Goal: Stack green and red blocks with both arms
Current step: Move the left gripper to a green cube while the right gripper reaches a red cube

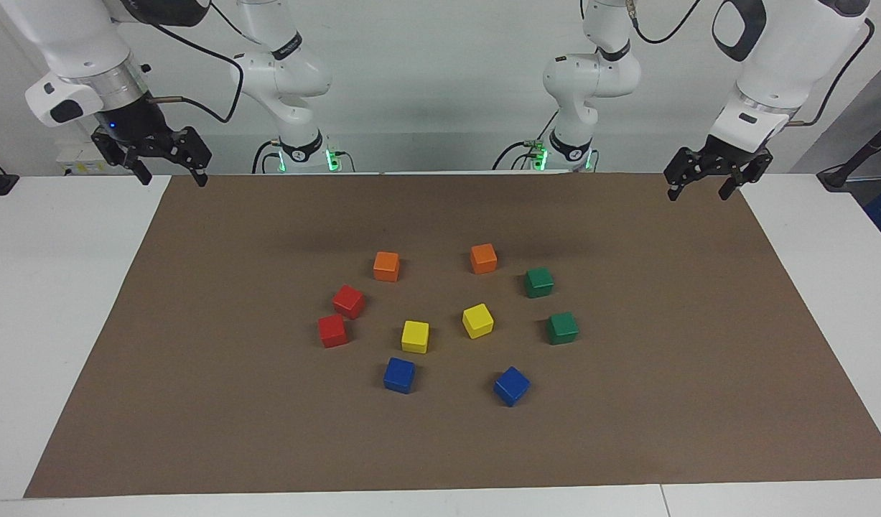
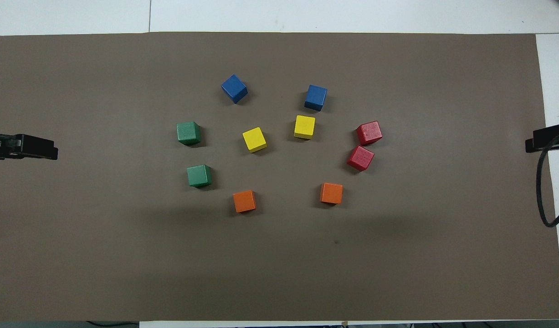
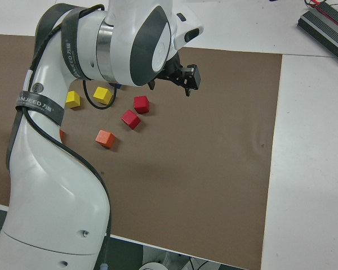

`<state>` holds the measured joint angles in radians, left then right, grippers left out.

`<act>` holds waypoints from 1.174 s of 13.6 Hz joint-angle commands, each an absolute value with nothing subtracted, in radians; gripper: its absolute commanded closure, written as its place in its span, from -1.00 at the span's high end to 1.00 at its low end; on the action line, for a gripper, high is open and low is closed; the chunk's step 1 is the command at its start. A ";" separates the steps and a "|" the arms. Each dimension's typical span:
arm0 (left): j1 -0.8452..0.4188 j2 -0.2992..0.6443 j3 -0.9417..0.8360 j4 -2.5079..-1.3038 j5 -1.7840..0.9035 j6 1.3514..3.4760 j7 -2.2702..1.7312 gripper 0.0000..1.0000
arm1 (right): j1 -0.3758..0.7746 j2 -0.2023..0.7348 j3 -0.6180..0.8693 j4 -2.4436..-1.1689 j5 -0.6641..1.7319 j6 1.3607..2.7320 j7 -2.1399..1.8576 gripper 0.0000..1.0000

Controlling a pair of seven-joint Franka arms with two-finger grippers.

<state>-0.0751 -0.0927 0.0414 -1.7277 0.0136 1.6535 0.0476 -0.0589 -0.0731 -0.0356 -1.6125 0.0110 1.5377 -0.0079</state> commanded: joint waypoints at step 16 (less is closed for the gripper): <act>-0.364 0.020 0.034 -2.072 0.018 2.176 -0.416 1.00 | 0.218 -0.016 -0.015 -1.859 0.011 1.882 0.598 1.00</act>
